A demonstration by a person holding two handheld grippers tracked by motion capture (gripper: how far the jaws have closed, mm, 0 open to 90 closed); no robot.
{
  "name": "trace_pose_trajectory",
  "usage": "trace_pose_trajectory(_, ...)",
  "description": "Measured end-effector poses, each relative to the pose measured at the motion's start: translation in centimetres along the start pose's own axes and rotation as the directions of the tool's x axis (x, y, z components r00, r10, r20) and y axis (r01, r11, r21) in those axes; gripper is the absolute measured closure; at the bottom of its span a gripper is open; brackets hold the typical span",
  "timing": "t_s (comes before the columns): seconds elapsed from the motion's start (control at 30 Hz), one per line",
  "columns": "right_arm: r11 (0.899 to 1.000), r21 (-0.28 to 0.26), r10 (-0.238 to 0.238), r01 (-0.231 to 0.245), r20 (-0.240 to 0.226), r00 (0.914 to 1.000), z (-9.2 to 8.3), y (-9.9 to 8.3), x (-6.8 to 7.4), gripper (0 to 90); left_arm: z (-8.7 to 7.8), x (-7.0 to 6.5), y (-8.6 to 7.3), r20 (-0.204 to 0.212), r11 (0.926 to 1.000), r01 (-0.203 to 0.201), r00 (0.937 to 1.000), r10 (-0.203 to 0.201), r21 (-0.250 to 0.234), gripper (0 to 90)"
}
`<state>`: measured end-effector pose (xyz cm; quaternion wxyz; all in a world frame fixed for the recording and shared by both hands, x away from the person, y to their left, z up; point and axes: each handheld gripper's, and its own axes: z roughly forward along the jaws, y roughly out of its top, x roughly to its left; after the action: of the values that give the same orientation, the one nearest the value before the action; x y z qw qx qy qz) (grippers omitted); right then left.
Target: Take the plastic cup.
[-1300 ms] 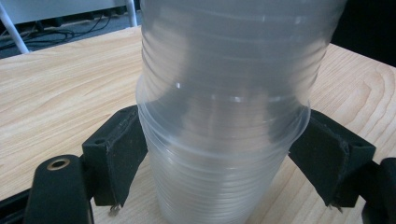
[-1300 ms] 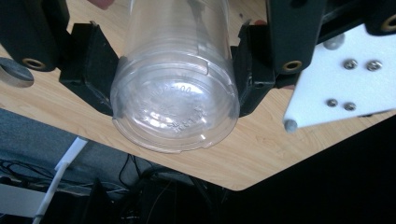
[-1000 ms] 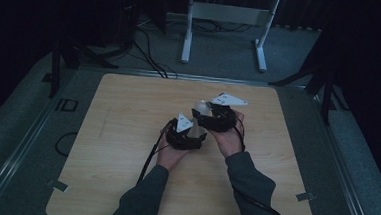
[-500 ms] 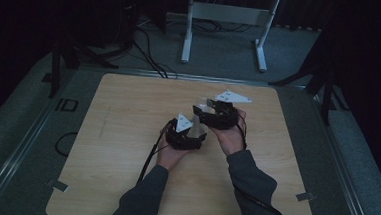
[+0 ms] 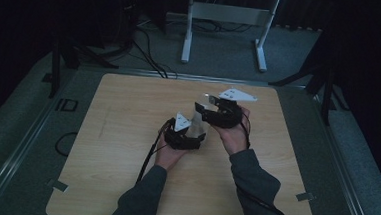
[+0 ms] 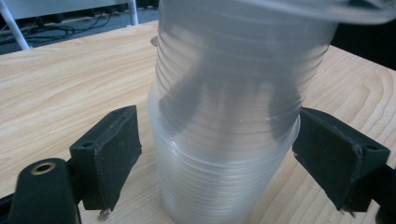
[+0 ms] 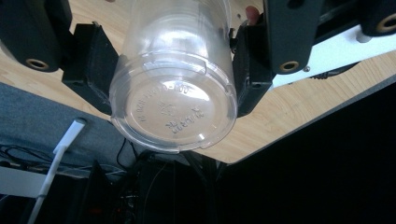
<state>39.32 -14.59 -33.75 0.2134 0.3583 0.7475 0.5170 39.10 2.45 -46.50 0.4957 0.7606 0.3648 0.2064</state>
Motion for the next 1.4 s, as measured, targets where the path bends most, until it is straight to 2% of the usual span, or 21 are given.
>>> trace_pose_trajectory(0.3,1.0,-0.021,0.0,0.0,-0.005,1.0,-0.7,0.9,0.2,39.5,-0.5,0.0,0.0,-0.007,1.0,-0.002,1.0,0.002,-0.006,14.6)
trace_pose_trajectory(0.53,0.998,-0.055,0.012,-0.012,-0.008,0.9999,-1.7,1.7,0.0,39.4,-1.0,0.2,0.2,0.004,0.9998,0.009,0.9999,-0.009,-0.019,15.2)
trace_pose_trajectory(0.8,0.998,-0.067,0.009,-0.01,-0.007,0.9999,-2.4,2.1,-0.1,39.5,-1.3,0.2,0.3,0.005,0.9996,0.011,0.9999,-0.011,-0.026,15.8)
trace_pose_trajectory(1.2,0.997,-0.076,0.01,-0.009,0.017,0.9998,-4.2,2.1,-1.4,39.5,-2.2,0.1,0.4,-0.002,0.9995,0.008,1.0,-0.008,-0.029,16.6)
trace_pose_trajectory(1.4,0.997,-0.073,0.018,-0.015,0.036,0.9992,-5.0,1.9,-2.2,39.5,-2.7,0.2,0.2,0.0,0.9992,0.019,0.9998,-0.019,-0.035,16.5)
